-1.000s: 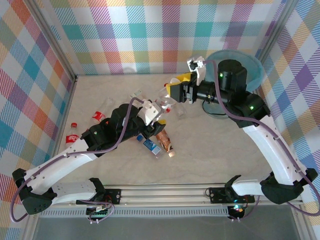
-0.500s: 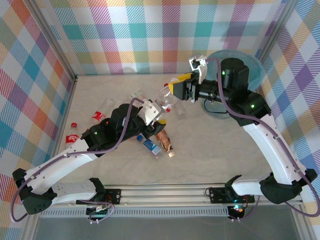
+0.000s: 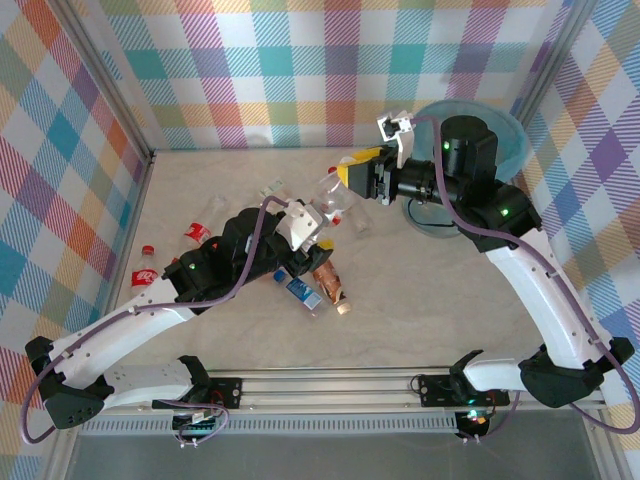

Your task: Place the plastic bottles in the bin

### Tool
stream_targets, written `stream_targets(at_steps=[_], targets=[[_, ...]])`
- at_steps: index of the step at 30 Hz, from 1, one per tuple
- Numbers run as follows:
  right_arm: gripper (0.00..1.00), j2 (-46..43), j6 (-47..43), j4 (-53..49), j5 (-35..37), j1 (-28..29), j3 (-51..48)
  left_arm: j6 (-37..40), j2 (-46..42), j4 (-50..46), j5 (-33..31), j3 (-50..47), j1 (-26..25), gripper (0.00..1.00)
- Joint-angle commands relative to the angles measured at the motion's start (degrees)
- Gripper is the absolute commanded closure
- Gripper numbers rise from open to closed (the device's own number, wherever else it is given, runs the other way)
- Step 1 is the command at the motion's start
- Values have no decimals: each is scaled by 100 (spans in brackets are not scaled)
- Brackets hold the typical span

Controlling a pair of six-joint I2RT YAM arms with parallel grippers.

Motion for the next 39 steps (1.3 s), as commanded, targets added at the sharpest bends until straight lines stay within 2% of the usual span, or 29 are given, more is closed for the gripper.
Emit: stream_targets(at_steps=[1, 8, 14, 22, 31, 39], targets=[[82, -183, -138, -81, 99, -3, -69, 44, -118, 409, -97, -7, -71, 31], [96, -616, -144, 185, 537, -100, -218, -52, -191, 529, 28, 44, -71, 17], [99, -761, -375, 42, 911, -195, -37, -192, -255, 757, 212, 133, -71, 10], [100, -686, -1207, -247, 2129, -256, 597, -295, -410, 925, 153, 160, -71, 9], [100, -226, -2817, 136, 3974, -457, 1207, -304, -546, 957, -150, -5, -71, 9], [100, 435, -3218, 305, 4329, -1229, 1388, -310, -682, 947, -240, -160, -71, 9]])
